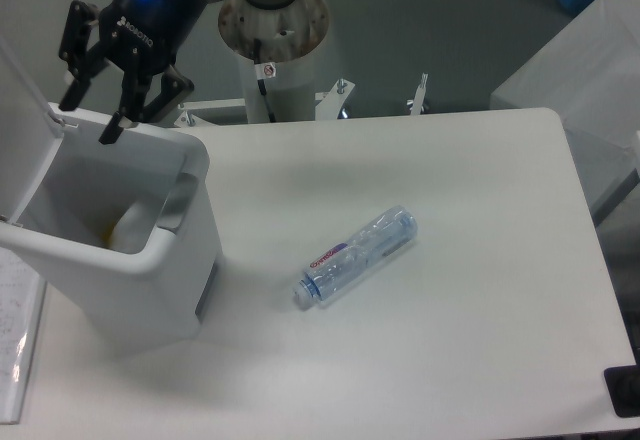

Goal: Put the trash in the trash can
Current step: 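Carry the wrapper over the white bin and open the gripper, then move the open gripper back over the clear water bottle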

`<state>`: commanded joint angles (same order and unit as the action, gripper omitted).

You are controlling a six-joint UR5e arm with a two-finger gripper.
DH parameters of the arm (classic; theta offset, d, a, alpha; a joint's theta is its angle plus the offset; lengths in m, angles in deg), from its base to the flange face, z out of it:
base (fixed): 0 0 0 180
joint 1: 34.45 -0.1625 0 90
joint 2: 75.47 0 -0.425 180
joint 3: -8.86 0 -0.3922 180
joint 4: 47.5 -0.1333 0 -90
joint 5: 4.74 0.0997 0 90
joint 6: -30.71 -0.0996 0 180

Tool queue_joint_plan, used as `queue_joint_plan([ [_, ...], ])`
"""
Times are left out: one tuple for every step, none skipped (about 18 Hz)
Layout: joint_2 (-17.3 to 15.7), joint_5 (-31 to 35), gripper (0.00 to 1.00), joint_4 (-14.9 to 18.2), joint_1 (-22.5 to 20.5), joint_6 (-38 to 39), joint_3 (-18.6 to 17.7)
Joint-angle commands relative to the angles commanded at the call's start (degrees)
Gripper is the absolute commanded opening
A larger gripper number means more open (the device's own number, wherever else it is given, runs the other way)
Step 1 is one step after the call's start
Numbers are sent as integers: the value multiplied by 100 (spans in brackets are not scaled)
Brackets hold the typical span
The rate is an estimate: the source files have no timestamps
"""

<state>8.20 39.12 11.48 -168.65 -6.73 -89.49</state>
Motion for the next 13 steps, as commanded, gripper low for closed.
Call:
queue_joint_plan([
  [9, -9, 100, -9, -192, -9, 0],
  [18, -9, 100, -9, -403, -18, -9],
  [52, -9, 100, -9, -588, -26, 0],
  [227, -9, 100, -17, -755, -53, 9],
  [403, 0, 100, -17, -913, -96, 52],
  [526, 0, 100, -26, -1072, -158, 79],
  [658, 0, 100, -26, -1230, -263, 131],
  [903, 0, 100, -26, -1405, -420, 210],
  [1062, 0, 100, -26, -1503, -509, 281],
  [1220, 0, 100, -26, -1600, -579, 325],
  [1361, 26, 100, -26, -1687, -667, 334],
  [1467, 131, 100, -26, -1741, -807, 334],
  [1581, 376, 100, -26, -1741, -922, 343],
])
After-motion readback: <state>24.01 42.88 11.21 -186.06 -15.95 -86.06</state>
